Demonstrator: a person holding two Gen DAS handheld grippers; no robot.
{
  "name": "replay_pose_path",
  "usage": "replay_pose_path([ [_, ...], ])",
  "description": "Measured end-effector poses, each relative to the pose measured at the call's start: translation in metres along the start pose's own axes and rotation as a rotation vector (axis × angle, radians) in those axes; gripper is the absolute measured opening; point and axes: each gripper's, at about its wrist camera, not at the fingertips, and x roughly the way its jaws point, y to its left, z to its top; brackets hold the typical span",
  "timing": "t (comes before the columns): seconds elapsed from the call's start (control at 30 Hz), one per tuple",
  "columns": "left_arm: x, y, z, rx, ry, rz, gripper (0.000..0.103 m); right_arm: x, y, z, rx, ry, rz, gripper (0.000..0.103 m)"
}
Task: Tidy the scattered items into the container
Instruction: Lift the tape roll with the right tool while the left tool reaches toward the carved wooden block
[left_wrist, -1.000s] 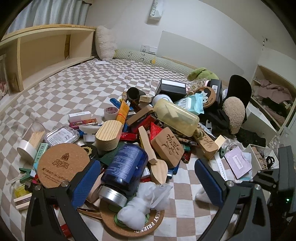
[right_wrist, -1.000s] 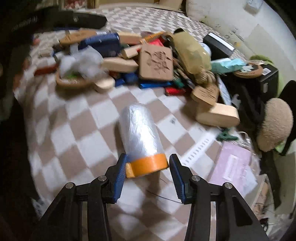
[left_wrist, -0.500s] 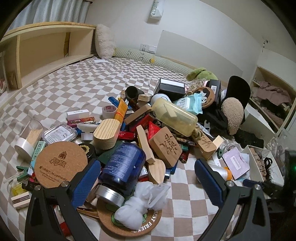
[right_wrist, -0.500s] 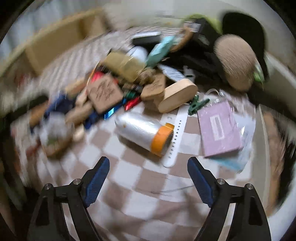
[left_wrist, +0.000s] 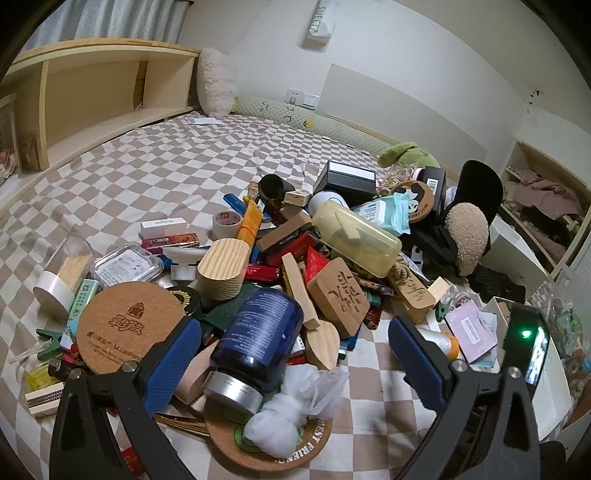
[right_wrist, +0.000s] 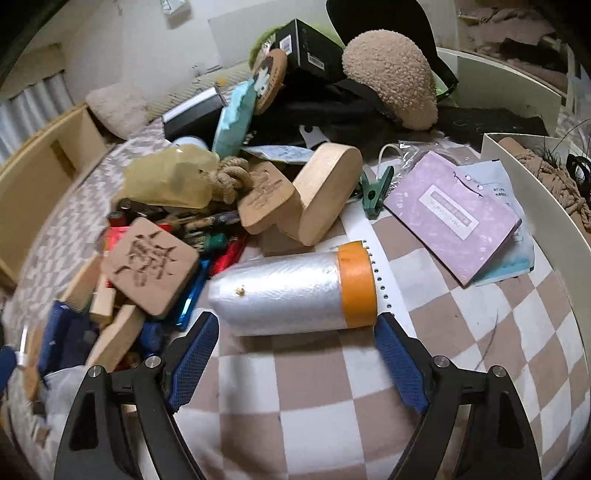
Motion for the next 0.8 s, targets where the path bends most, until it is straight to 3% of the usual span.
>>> replay_pose_path([
  [0.23,0.002,0.001,0.0,0.005,0.006,0.007,0.102,-0.001,-0.002,0.007,-0.014,-0.047,0.008,0.082],
  [0.43,0.003,-0.001,-0.001,0.019,0.008,0.007,0.102,-0.006,-0.014,0.017,-0.093,0.001,0.103,0.081],
  [0.8,0.017,-0.03,-0.006,0.157,0.019,0.016,0.102,-0.047,-0.049,0.046,-0.217,0.038,0.183,0.081],
])
